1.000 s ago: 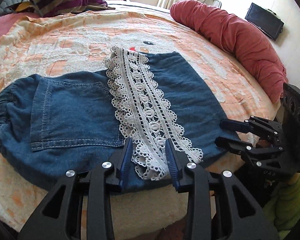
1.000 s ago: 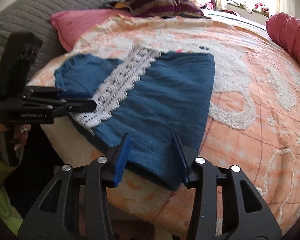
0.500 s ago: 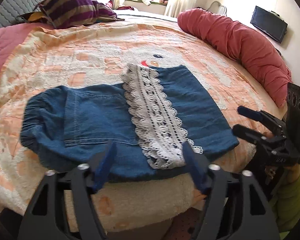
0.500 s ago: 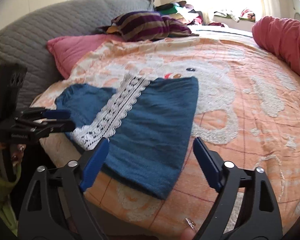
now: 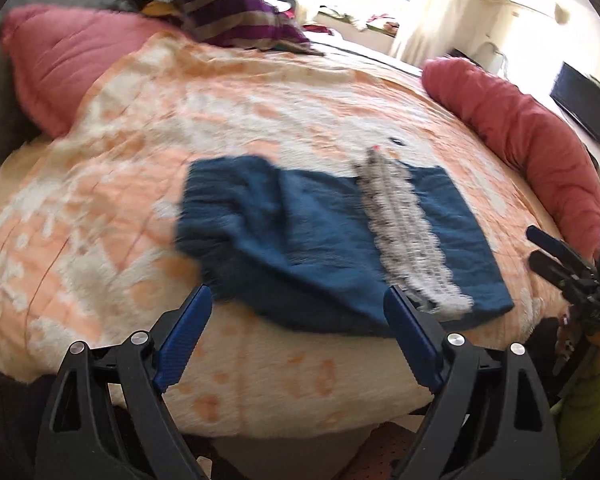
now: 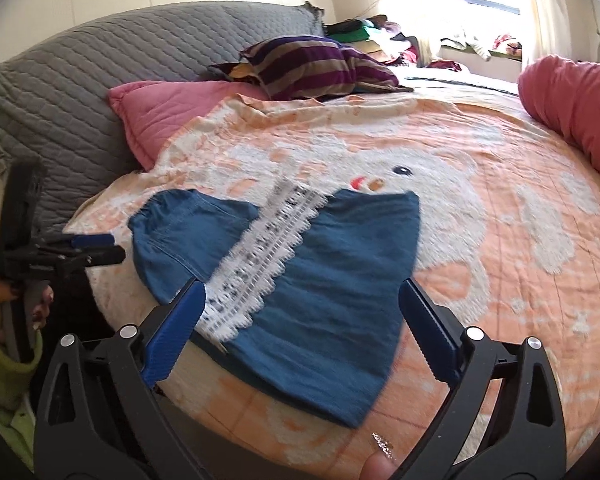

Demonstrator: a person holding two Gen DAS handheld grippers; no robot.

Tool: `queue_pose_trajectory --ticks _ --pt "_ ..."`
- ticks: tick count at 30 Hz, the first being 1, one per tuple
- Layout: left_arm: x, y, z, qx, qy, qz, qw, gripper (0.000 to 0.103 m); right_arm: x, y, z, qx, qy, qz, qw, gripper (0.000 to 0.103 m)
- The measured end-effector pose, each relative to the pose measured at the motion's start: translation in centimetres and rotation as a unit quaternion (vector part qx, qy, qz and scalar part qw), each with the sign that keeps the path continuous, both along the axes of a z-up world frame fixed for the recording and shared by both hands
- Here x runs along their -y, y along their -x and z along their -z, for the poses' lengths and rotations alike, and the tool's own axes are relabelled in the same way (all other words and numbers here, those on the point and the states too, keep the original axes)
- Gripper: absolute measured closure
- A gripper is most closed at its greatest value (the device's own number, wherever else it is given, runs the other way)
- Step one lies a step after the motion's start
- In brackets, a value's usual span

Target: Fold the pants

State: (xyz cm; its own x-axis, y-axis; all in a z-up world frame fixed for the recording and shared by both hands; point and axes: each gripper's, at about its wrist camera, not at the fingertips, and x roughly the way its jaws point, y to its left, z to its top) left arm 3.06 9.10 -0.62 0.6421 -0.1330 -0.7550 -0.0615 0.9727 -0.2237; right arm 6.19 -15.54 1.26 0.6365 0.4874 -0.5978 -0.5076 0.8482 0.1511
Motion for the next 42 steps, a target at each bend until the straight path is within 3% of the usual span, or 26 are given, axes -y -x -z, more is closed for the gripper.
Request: queue_pose_trajectory --ticks 5,14,18,24,26,28,31,35,37,38,40,42 --pt "-2.7 0.9 0.9 -0.008 0.021 -0.029 0.9993 0.016 -2.5 -1.3 -1.5 -0.007 -0.003 -0.030 1.000 0.010" --pt "-3.7 1.1 3.3 -0.023 0.129 -0.020 0.9912 0.016 -11.5 -4.4 -3.1 -0.025 0.028 -0.120 0.992 0.009" --pt "-2.9 0.4 4.2 -0.030 0.173 -0.002 0.9844 0.018 -17.0 -6.0 -2.4 -0.044 0.066 -0.176 0.981 0.009" --pt "-3.3 -1.2 5.4 -0.028 0.223 -0.013 0.9744 0.026 -23.8 -8.3 -0.9 -0.093 0.094 -0.241 0.961 0.009" --pt "-3.6 -1.7 5.7 -0.027 0.226 -0.018 0.9736 0.036 -25.6 -9.4 -0.1 -0.118 0.104 -0.259 0.953 0.009" --pt "-3.8 -1.9 5.9 -0.023 0.233 -0.022 0.9719 0.039 -27.0 -10.3 0.8 -0.133 0.122 -0.264 0.948 0.009" --pt "-3.8 -2.3 6.2 -0.020 0.233 -0.019 0.9721 0.039 -28.9 -11.4 2.1 -0.136 0.153 -0.268 0.941 0.009" --pt "-3.2 -2.6 6.4 -0.016 0.219 -0.012 0.9756 0.039 -30.7 -12.1 3.9 -0.170 0.152 -0.284 0.931 0.010" --pt "-2.8 -2.7 6.4 -0.015 0.209 -0.010 0.9778 0.037 -31.3 -12.0 5.0 -0.189 0.154 -0.294 0.924 0.030" --pt "-2.7 -2.8 6.4 -0.015 0.206 -0.008 0.9784 0.036 -31.4 -12.0 5.3 -0.195 0.151 -0.301 0.921 0.054" --pt "-2.3 -3.0 6.3 -0.012 0.207 -0.006 0.9784 0.032 -31.0 -11.7 4.9 -0.178 0.151 -0.299 0.925 0.068" --pt "-2.0 -3.2 6.0 -0.007 0.217 -0.004 0.9761 0.025 -29.9 -11.8 3.6 -0.164 0.120 -0.303 0.931 0.076"
